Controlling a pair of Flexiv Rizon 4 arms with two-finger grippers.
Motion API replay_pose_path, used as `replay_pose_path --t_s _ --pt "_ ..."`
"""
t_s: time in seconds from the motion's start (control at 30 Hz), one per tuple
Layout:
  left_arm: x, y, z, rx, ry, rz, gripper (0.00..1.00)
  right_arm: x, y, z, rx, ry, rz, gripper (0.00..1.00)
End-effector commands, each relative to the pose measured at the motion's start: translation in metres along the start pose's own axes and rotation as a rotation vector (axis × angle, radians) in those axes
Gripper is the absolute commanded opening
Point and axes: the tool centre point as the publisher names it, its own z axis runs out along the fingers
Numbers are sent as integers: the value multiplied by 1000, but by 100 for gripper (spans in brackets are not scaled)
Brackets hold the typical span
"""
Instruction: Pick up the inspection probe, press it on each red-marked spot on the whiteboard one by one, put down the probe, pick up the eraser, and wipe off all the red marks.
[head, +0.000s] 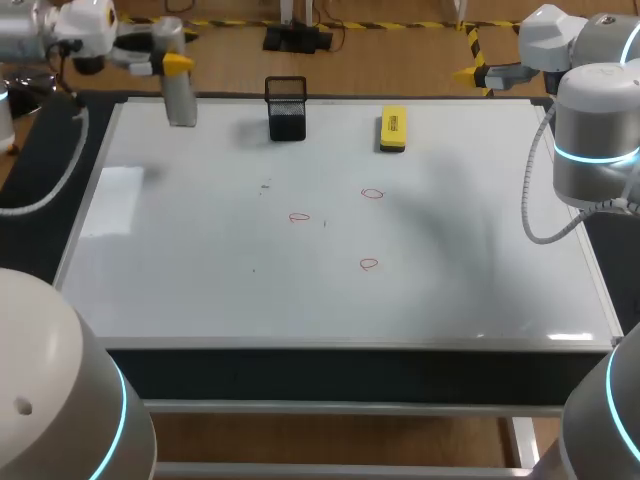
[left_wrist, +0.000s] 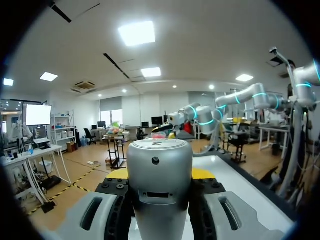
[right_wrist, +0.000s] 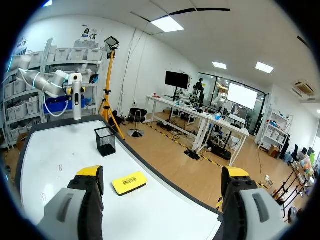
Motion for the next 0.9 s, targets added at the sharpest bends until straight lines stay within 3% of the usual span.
replay_pose_path --t_s 0.03,0.3,0.9 --pt "20 10 -9 6 -305 6 0 0 0 0 1 1 0 100" --pt "28 35 -20 28 -332 7 0 0 0 0 1 1 0 100" --pt "28 41 -20 4 -317 -16 0 0 0 0 1 1 0 100"
